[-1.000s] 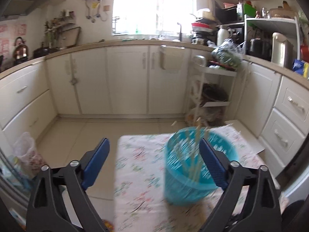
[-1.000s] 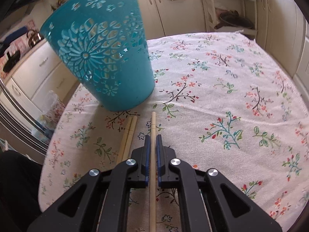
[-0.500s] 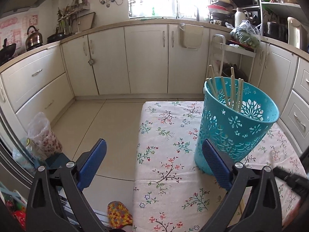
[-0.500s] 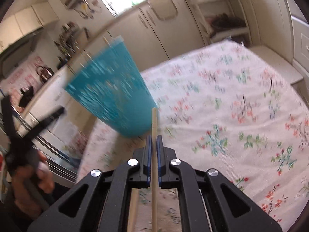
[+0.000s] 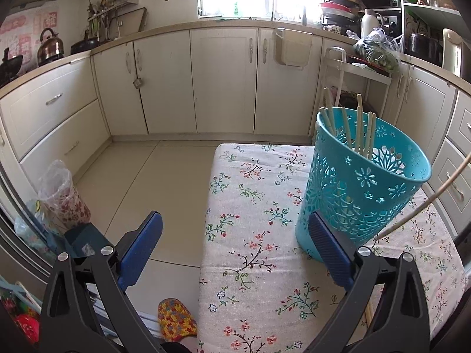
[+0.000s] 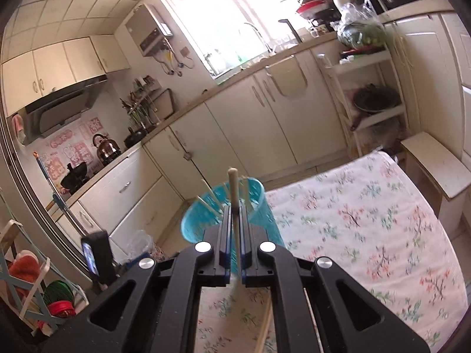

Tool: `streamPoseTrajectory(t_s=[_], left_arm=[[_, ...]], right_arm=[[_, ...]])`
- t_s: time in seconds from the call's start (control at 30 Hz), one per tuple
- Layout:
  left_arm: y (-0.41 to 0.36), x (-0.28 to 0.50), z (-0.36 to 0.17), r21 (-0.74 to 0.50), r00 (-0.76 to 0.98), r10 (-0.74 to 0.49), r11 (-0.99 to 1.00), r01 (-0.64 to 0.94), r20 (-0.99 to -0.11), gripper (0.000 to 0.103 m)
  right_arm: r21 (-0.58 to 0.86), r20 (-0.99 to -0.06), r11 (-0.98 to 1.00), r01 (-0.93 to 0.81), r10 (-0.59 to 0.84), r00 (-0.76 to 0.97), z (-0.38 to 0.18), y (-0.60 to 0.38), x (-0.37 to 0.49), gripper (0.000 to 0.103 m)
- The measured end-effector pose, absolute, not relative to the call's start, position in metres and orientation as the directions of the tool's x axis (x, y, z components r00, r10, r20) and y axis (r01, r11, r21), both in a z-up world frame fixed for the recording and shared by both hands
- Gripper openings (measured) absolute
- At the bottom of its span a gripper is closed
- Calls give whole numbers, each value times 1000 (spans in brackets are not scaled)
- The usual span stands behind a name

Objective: Organize utensils
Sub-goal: 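Lift the stick with the right gripper and release it into the teal basket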

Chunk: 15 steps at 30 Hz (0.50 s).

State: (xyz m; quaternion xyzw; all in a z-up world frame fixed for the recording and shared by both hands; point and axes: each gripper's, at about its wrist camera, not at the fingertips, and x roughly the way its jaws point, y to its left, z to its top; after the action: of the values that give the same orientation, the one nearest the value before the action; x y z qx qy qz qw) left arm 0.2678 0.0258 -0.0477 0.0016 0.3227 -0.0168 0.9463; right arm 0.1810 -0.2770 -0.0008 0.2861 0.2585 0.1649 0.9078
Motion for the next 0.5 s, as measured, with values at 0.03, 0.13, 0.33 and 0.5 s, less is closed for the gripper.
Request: streamPoseTrajectory(t_s=[0.03, 0.13, 0.33, 0.5], left_arm=[[26, 268, -48, -12, 789, -32, 999, 31, -614, 95], [28, 269, -50, -17, 785, -32, 999, 28, -618, 95], [29, 270, -52, -28, 778, -40, 999, 29, -627, 95], [29, 271, -54, -30, 770, -46, 999, 35, -636, 95]], right_arm=[[604, -369, 781, -159, 451, 812, 5, -277, 183, 5], [596, -354, 783, -179, 456, 816, 24, -277, 188, 5], [564, -307, 793, -228, 458, 834, 64, -277, 200, 5], [513, -286, 821, -249, 437, 853, 88, -268, 219, 5]])
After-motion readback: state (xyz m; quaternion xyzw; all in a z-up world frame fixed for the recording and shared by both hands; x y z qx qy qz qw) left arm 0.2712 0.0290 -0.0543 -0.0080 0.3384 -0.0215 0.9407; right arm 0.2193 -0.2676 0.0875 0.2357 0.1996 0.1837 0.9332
